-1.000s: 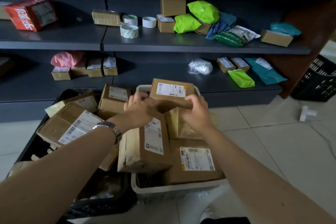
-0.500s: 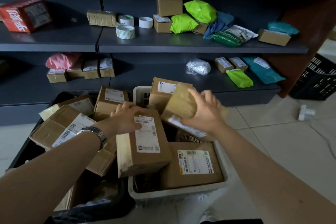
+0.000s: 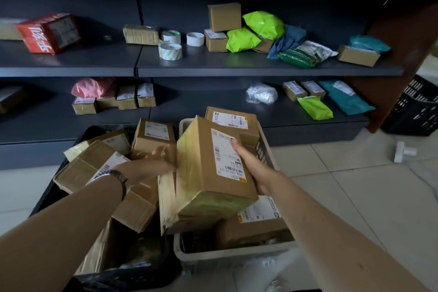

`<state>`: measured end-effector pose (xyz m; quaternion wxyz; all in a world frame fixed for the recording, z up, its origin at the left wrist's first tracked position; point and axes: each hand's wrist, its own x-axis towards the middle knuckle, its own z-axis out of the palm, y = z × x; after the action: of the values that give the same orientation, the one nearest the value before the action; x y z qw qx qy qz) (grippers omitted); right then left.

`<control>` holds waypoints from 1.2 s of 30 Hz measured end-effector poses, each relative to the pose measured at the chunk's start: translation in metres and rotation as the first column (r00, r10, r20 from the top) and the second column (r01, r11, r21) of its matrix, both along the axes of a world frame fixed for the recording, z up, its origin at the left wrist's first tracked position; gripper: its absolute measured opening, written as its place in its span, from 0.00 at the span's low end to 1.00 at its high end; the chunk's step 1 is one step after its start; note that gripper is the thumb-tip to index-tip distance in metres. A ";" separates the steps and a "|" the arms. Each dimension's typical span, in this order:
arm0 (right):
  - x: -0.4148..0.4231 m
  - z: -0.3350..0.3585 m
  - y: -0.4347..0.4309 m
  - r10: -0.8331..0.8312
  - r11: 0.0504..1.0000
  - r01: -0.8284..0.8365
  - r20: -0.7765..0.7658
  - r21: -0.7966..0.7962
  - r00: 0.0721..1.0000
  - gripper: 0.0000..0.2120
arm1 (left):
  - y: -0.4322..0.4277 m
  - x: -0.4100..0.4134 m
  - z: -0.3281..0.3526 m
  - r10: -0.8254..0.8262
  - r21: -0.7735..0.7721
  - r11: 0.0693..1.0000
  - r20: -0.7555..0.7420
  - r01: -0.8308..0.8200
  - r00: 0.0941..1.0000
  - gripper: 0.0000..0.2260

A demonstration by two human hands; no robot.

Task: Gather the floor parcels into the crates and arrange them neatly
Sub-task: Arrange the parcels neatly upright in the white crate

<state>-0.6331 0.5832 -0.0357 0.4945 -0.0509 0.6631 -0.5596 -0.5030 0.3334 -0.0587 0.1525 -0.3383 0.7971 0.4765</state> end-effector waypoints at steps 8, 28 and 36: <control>0.012 0.000 -0.041 -0.025 0.998 0.027 0.042 -0.049 0.999 0.28 | -0.013 0.007 0.006 0.261 0.403 0.892 -0.090 -0.205 0.961 0.30; 0.031 0.001 -0.084 0.054 0.995 -0.048 0.082 -0.083 0.995 0.38 | 0.000 -0.045 0.112 -0.342 -0.570 0.803 -0.200 0.175 0.918 0.24; 0.030 -0.001 -0.082 0.093 0.991 -0.084 0.082 -0.109 0.992 0.37 | 0.052 -0.050 0.102 -0.603 -0.881 0.261 0.171 0.395 0.779 0.20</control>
<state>-0.6036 0.5012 -0.0369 0.5437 -0.0819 0.6077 -0.5730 -0.5535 0.3857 0.0429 0.0157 -0.0452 0.9975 -0.0527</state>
